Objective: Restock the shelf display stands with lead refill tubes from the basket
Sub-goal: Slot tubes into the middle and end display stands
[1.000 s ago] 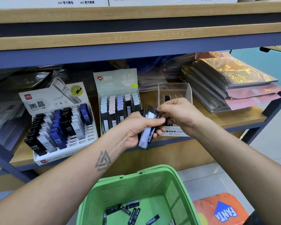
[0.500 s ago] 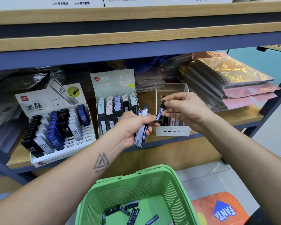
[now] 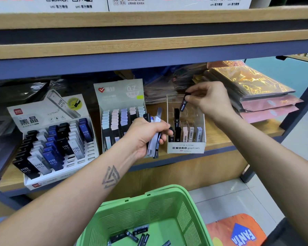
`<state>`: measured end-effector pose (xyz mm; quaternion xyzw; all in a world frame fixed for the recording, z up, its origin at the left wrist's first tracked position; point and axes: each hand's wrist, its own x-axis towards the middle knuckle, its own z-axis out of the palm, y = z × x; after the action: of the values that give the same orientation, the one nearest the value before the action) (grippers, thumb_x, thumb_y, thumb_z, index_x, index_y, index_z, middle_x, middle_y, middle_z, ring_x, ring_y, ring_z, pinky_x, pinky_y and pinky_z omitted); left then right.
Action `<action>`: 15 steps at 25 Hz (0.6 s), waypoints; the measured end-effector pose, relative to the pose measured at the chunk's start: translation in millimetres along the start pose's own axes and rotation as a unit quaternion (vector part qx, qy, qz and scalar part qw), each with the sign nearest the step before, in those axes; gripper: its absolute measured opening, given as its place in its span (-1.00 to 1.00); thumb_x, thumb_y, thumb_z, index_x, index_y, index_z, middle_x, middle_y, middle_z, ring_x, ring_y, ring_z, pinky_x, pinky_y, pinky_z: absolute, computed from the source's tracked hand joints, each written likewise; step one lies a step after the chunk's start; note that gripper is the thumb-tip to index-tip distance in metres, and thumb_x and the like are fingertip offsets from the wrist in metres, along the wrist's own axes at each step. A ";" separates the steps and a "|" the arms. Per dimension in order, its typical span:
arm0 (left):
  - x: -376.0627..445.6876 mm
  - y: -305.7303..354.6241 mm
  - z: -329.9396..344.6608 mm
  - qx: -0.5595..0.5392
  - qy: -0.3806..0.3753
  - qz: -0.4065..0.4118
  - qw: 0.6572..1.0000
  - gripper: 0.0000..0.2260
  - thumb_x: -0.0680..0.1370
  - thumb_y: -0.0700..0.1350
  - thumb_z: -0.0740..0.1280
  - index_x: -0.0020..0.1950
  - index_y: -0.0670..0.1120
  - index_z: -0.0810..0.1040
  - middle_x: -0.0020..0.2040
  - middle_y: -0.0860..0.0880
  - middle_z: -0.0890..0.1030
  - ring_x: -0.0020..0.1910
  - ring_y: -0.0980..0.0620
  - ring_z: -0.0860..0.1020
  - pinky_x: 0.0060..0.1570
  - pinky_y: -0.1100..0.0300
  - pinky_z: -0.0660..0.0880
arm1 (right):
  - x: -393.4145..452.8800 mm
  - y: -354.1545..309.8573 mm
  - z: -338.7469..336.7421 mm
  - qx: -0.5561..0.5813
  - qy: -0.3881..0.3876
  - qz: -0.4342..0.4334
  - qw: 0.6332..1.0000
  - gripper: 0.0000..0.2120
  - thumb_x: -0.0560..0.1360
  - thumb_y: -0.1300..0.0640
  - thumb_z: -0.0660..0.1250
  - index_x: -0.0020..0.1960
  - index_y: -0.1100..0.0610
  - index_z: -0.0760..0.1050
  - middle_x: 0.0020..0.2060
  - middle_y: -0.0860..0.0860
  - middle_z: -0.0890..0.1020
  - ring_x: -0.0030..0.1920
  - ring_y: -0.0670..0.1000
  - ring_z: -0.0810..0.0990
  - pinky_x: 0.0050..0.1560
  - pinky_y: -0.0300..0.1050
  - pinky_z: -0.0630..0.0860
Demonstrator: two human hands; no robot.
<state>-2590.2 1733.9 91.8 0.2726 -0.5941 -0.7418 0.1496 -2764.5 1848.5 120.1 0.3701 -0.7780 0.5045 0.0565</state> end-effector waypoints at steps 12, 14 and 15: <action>7.4 1.9 3.2 0.016 -0.014 0.010 1.000 -0.98 0.51 -0.34 0.40 -0.09 -0.29 0.59 -0.21 -0.28 0.65 -0.44 0.01 0.47 -0.46 0.24 0.43 | 31.9 11.0 14.6 -0.031 0.052 -0.035 0.998 -0.82 0.50 0.27 0.47 0.09 0.12 0.66 -0.07 -0.08 0.67 -0.04 -0.12 0.64 0.01 -0.29 0.54; 8.9 3.8 3.7 0.016 -0.013 0.016 1.000 -0.98 0.52 -0.34 0.39 -0.08 -0.30 0.58 -0.22 -0.28 0.65 -0.45 0.00 0.47 -0.47 0.24 0.42 | 35.3 18.8 31.4 -0.072 0.038 -0.066 0.994 -0.83 0.52 0.27 0.45 0.11 0.15 0.67 -0.01 0.01 0.70 -0.02 -0.05 0.65 0.04 -0.23 0.56; 9.4 4.2 3.7 0.017 -0.014 0.019 1.000 -0.98 0.52 -0.35 0.39 -0.07 -0.30 0.58 -0.22 -0.28 0.65 -0.45 0.00 0.46 -0.47 0.24 0.42 | 36.3 22.4 39.1 -0.090 0.029 -0.081 0.992 -0.84 0.52 0.26 0.44 0.09 0.15 0.67 -0.01 0.03 0.71 -0.02 -0.03 0.65 0.05 -0.18 0.57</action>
<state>-2600.3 1730.7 94.3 0.2533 -0.6135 -0.7325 0.1510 -2793.6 1802.2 101.3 0.4104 -0.7860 0.4365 0.1525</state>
